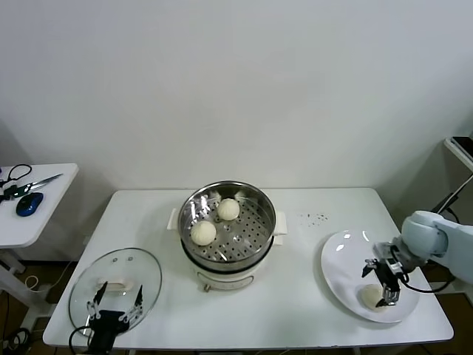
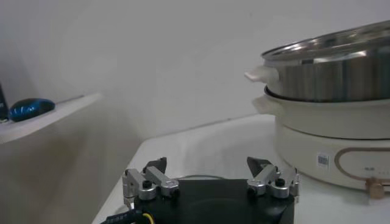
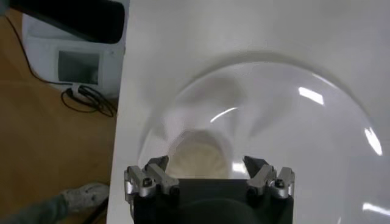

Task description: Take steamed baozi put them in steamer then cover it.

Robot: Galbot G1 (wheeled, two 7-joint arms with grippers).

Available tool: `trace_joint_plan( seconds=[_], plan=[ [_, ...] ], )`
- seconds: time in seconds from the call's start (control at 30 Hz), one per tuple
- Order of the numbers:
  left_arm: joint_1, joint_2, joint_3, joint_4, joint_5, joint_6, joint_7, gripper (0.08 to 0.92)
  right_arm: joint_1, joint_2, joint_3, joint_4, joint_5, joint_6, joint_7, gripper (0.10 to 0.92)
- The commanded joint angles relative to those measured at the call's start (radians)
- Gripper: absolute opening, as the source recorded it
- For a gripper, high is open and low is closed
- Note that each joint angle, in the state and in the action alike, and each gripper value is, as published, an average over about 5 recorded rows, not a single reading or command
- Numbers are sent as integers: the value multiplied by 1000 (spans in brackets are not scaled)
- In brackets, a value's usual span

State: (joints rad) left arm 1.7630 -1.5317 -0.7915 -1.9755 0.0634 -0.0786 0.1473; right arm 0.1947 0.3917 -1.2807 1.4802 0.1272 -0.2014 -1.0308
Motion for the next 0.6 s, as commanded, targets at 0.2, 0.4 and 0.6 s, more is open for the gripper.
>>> trace_joint_plan(
  seconds=[0.2, 0.4, 0.6],
  plan=[
    [1, -5, 1, 11, 8, -3, -1, 823, -91, 4, 56, -51, -38, 8, -7, 823],
    [3, -7, 1, 10, 11, -3, -2, 823, -82, 17, 52, -62, -39, 12, -9, 808],
    [5, -8, 3, 12, 13, -4, -2, 823, -60, 24, 38, -66, -35, 19, -11, 731]
  ],
)
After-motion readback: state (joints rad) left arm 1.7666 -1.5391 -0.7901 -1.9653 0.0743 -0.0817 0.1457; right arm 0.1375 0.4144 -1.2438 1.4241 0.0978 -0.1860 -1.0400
